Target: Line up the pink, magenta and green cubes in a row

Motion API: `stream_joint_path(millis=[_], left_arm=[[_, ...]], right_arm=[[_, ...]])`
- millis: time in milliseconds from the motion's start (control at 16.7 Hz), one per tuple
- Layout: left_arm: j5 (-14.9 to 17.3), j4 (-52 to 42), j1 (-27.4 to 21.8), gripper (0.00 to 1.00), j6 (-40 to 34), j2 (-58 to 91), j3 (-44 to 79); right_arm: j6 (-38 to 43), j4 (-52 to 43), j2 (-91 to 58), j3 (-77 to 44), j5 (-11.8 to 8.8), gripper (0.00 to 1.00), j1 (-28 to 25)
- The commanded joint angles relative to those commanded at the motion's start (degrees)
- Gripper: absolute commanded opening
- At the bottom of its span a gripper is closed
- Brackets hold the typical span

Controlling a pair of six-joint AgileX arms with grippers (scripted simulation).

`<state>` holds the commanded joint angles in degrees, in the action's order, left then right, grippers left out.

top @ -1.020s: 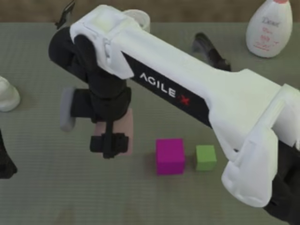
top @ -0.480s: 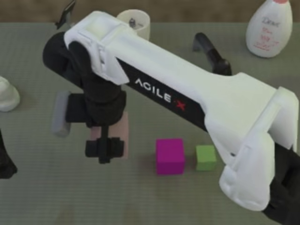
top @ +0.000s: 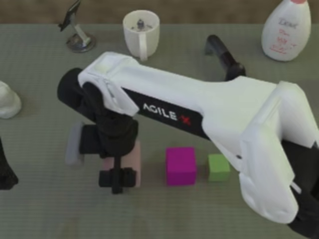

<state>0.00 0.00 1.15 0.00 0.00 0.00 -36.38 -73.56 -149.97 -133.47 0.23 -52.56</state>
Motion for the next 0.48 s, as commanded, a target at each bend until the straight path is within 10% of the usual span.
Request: stream_joint_path(millis=[360, 480], left_arm=[[0.0, 0.0, 0.0, 1.0, 0.0, 0.0, 0.0], [0.0, 0.0, 0.0, 1.0, 0.0, 0.0, 0.0]], right_arm=[[-0.04, 1.97, 0.41, 1.97, 0.03, 0.0, -0.09], [-0.04, 1.97, 0.41, 1.97, 0.03, 0.15, -0.09]])
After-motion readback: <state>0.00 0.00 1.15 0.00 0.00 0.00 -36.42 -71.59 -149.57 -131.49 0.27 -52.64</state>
